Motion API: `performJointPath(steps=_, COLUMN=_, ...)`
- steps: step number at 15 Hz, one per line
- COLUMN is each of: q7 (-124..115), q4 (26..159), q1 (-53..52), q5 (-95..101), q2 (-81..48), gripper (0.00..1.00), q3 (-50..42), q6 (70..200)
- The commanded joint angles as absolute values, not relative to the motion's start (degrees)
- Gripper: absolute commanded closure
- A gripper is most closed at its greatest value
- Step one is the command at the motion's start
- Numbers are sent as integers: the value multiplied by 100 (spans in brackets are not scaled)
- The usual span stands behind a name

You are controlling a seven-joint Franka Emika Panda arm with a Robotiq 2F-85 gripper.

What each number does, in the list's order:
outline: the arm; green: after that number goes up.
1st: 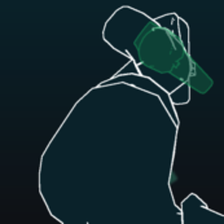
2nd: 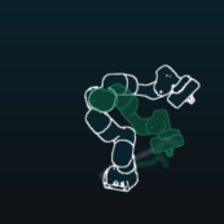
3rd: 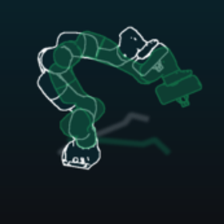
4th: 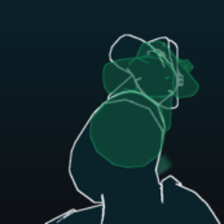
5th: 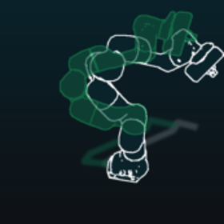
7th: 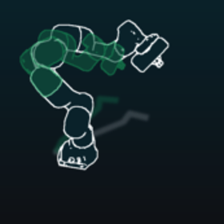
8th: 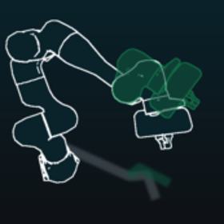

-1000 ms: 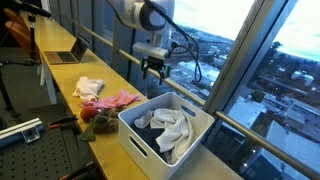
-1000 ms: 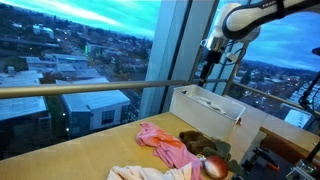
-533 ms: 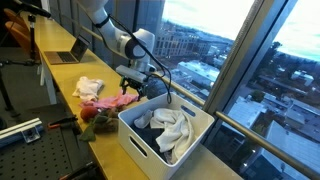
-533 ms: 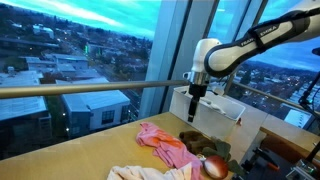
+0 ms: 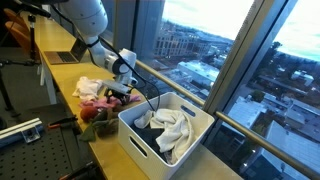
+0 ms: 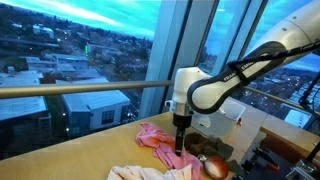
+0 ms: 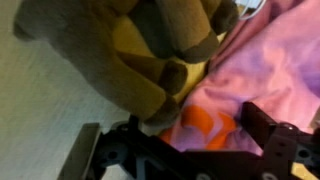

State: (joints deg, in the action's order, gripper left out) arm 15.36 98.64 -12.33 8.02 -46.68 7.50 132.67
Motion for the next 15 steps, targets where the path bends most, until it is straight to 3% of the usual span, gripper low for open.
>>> performJointPath(steps=1, q7=1354, q4=9381, q1=-1481, q5=1003, q2=-5140, gripper=0, q3=837, q6=13242)
performJointPath(steps=2, q7=1335, q4=9315, q1=-1536, q5=1047, q2=-5176, gripper=0, q3=842, q6=13213)
performJointPath(steps=3, q7=1302, q4=9224, q1=-1591, q5=1092, q2=-5254, gripper=21, q3=834, q6=13196)
performJointPath(steps=13, q7=1278, q4=8809, q1=-1909, q5=1343, q2=-5402, gripper=95, q3=749, q6=12905)
performJointPath(steps=15, q7=1236, q4=8946, q1=-1870, q5=1424, q2=-5128, gripper=100, q3=684, q6=12882)
